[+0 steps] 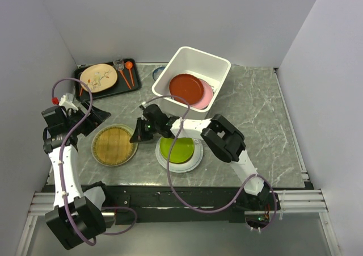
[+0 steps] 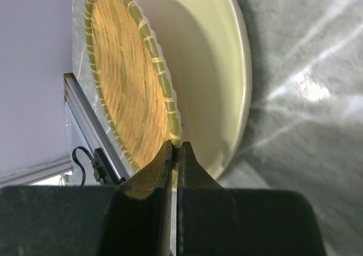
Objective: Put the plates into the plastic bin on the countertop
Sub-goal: Pick up the plate at the center of the board.
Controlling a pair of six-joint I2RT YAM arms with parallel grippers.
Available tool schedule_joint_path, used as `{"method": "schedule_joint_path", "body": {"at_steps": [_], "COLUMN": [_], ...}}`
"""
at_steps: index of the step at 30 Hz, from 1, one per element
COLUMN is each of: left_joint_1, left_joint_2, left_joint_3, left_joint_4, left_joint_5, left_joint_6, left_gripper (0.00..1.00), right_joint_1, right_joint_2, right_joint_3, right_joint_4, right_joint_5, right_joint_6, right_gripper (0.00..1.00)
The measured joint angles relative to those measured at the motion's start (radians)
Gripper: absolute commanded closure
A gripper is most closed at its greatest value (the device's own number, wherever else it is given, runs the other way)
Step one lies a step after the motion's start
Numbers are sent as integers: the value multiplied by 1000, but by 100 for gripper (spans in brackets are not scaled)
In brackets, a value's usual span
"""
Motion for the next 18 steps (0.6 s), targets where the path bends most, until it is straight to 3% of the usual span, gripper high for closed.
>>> {"method": "schedule_joint_path", "body": {"at_steps": [18], "left_joint_1": [0], "left_joint_2": [-2], "left_joint_3": [-5], "left_joint_4": [0], "left_joint_5": [0], "left_joint_6": [0], "left_gripper": [15], "right_joint_1": [-17], "right_joint_2": [-232], "right_joint_3": [-183], "right_joint_4": [-42], "right_joint_5": [77], "right_joint_6": [-43], "right_gripper": [100]}}
